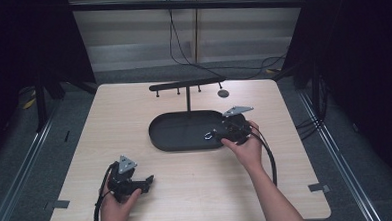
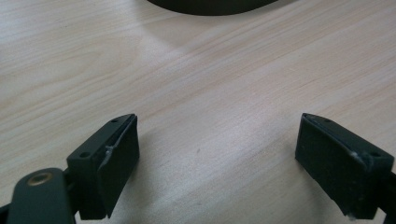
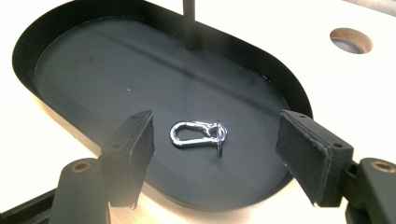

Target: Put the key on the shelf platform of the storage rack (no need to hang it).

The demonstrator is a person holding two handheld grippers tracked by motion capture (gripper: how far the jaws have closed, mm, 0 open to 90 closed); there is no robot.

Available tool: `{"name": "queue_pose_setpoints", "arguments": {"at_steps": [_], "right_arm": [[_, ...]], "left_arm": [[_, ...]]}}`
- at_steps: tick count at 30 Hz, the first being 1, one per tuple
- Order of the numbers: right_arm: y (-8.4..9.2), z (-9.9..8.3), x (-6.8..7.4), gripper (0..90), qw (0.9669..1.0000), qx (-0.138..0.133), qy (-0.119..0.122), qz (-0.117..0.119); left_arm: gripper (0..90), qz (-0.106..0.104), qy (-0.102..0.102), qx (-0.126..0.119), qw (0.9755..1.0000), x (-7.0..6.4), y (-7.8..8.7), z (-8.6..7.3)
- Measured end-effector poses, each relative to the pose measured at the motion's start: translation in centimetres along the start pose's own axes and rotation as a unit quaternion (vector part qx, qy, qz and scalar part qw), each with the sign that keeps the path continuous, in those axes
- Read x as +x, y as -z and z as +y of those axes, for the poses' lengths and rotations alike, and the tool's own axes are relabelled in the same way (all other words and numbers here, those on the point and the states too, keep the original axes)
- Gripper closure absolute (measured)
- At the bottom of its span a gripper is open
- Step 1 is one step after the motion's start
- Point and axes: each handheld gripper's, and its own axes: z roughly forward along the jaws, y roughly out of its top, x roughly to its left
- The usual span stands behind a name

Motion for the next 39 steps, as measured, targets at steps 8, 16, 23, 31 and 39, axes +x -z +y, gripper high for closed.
{"name": "queue_pose_setpoints", "arguments": {"at_steps": [8, 16, 23, 31, 39], "right_arm": [[0.9, -0.3, 0.2, 28.0, 0.9999, -0.011, 0.002, 0.008], [1.4, -1.3, 0.3, 27.7, 0.9998, -0.011, 0.005, 0.015], [2.2, -2.3, 0.4, 27.7, 0.9996, -0.020, 0.001, 0.021], [3.1, -3.2, 0.3, 27.8, 0.9993, -0.026, 0.001, 0.026], [4.1, -4.8, 0.3, 27.8, 0.9991, -0.027, 0.003, 0.032]], "left_arm": [[13.5, 0.000, 0.000, 0.000, 1.0000, 0.0, 0.0, 0.0], [13.5, 0.000, 0.000, 0.000, 1.0000, 0.0, 0.0, 0.0], [13.5, 0.000, 0.000, 0.000, 1.0000, 0.0, 0.0, 0.0], [13.5, 0.000, 0.000, 0.000, 1.0000, 0.0, 0.0, 0.0], [13.5, 0.000, 0.000, 0.000, 1.0000, 0.0, 0.0, 0.0]]}}
